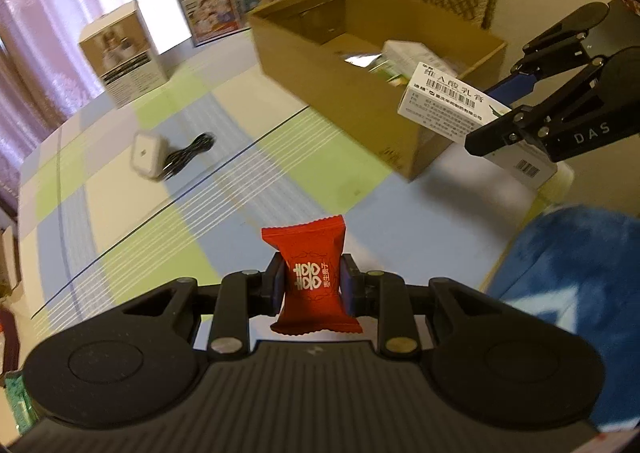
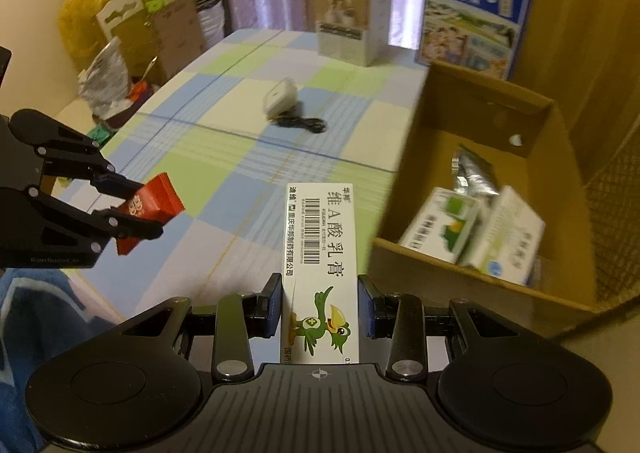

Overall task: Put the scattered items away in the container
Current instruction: 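Carry the red packet and white tube box over the cardboard box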

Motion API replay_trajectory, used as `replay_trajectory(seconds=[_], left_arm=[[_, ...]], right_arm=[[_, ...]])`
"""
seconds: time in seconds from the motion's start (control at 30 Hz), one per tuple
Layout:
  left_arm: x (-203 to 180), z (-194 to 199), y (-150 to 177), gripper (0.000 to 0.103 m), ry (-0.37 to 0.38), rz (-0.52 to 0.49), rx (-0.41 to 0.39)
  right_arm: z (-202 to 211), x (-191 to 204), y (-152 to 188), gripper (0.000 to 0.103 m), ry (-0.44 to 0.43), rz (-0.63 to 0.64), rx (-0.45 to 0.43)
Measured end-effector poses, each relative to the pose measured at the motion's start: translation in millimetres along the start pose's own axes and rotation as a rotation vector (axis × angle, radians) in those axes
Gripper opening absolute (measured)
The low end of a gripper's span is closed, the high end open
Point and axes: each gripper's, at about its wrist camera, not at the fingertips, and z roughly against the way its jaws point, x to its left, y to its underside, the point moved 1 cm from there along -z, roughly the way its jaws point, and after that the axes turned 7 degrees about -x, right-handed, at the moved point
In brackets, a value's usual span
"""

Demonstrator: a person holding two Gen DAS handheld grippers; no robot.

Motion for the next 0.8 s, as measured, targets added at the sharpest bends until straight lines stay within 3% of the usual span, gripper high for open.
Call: replay_trajectory(seconds=[0.33, 0.8], left_arm=[[-43.3, -20.5, -53.8, 0.023, 0.081, -0.002, -0.053], [-68.9, -53.7, -136.6, 0.023, 0.117, 0.025, -0.113]], right_arm=[[40.5, -55.2, -0.8, 0.035, 0.08, -0.061, -0.038], [38.8, -125.0, -24.1, 0.035, 0.142, -0.143, -0.064]])
